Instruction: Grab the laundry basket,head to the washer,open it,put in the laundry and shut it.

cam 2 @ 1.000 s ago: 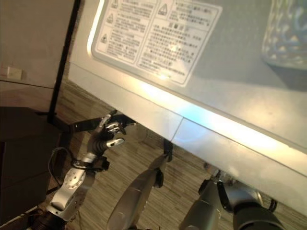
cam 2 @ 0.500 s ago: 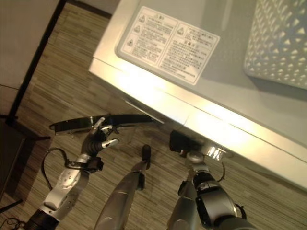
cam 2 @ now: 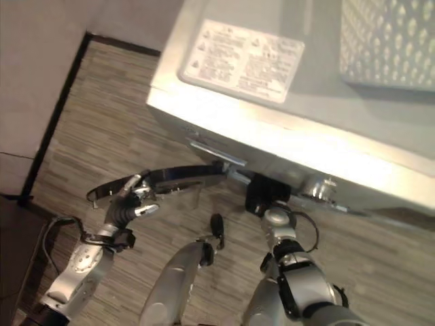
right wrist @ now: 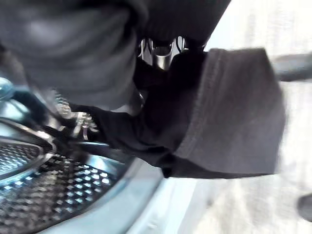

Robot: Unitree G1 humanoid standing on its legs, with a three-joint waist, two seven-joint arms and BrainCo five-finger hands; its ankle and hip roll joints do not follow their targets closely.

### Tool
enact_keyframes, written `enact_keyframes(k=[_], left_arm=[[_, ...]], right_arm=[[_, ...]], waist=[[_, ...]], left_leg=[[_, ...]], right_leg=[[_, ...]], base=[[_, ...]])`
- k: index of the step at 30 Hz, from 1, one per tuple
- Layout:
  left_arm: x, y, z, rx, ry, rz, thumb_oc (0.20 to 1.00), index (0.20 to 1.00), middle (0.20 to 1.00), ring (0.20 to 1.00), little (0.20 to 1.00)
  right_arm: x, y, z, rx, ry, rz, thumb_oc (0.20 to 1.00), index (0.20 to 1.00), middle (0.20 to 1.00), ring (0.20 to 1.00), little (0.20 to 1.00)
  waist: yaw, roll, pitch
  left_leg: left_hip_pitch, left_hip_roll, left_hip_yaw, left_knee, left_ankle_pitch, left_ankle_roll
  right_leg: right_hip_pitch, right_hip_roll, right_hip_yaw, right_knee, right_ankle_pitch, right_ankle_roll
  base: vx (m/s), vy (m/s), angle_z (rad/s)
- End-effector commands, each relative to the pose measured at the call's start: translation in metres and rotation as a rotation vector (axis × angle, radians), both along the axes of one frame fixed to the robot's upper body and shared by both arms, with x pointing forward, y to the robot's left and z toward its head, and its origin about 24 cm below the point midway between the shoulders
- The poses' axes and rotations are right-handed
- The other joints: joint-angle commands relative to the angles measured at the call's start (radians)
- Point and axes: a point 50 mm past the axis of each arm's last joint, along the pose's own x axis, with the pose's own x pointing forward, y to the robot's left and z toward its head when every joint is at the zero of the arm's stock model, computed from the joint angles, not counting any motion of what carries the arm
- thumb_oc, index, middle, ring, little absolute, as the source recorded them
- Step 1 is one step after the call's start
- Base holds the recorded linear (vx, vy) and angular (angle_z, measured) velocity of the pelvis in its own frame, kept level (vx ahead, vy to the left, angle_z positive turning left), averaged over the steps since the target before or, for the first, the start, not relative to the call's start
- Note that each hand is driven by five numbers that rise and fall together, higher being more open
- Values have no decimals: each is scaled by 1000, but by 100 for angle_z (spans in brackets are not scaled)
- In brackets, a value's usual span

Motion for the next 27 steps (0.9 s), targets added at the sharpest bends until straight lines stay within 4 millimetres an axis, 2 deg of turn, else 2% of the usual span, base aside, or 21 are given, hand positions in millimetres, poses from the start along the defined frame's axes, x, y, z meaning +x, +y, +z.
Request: enact_keyframes(k=[1, 3, 5, 6, 9, 10, 16, 17, 21, 27], left_arm=[[2, 2, 21, -30, -96, 16, 1000, 1000, 1000, 1000, 1000], [1, 0, 24, -41, -110, 15, 1000, 1000, 1000, 1000, 1000], [-1, 0, 24, -55, -114, 17, 1000, 1000, 1000, 1000, 1000], [-4, 1, 20, -77, -93, 22, 1000, 1000, 1000, 1000, 1000], [-8, -6, 15, -91, -72, -13, 1000, 1000, 1000, 1000, 1000], [-7, -7, 15, -93, -73, -15, 1000, 1000, 1000, 1000, 1000], [-9, -14, 14, -115, -55, -62, 1000, 1000, 1000, 1000, 1000], [-9, -13, 15, -113, -63, -64, 1000, 1000, 1000, 1000, 1000], [-9, -12, 18, -109, -74, -68, 1000, 1000, 1000, 1000, 1000], [-9, -10, 18, -90, -66, -79, 1000, 1000, 1000, 1000, 1000]], right_arm=[[9, -1, 18, 6, -92, -20, 200, 200, 200, 200, 200], [14, -3, 29, -19, -125, -34, 200, 200, 200, 200, 200], [22, -9, 47, -49, -176, -53, 200, 200, 200, 200, 200], [29, -17, 65, -110, -215, -74, 200, 200, 200, 200, 200], [36, -37, 93, -213, -261, -133, 200, 200, 200, 200, 200], [37, -38, 94, -216, -262, -135, 200, 200, 200, 200, 200], [40, -64, 133, -283, -351, -231, 200, 200, 200, 200, 200], [42, -70, 148, -302, -385, -247, 200, 200, 200, 200, 200], [46, -70, 162, -314, -416, -239, 200, 200, 200, 200, 200], [58, -49, 171, -238, -437, -185, 200, 200, 200, 200, 200]], waist=[[43, -15, 4], [70, -17, 14], [85, 1, 20], [99, 22, 17], [117, 54, -5], [119, 56, -6], [133, 109, -15], [135, 119, -10], [141, 126, 0], [162, 110, 5]], left_leg=[[16, -53, -42, -34, -70, -69], [-34, -30, -7, -8, -53, -84], [-73, -14, 9, -2, -30, -95], [-93, -10, 18, -19, -13, -99], [-108, -11, 17, -55, 11, -106], [-110, -11, 17, -57, 13, -106], [-95, -31, 12, -121, 37, -113], [-98, -36, 11, -120, 37, -115], [-114, -40, 6, -108, 34, -114], [-146, -46, -14, -78, 23, -108]], right_leg=[[240, -13, -14, -228, -1, 68], [296, -9, -43, -299, -18, 54], [277, -7, -41, -339, -34, 50], [248, -13, -42, -343, -31, 55], [184, -28, -41, -325, -23, 62], [180, -28, -40, -323, -23, 62], [133, -53, -39, -292, -18, 71], [131, -57, -40, -286, -19, 71], [124, -61, -49, -261, -22, 71], [125, -52, -74, -234, -33, 70]], base=[[-112, -81, -66], [-172, -114, -55], [-139, -37, -70], [-84, 55, -67], [-29, 56, -27], [-3, 58, -21], [14, 60, 8], [4, 21, 20], [3, -1, 22], [21, -28, 14]])
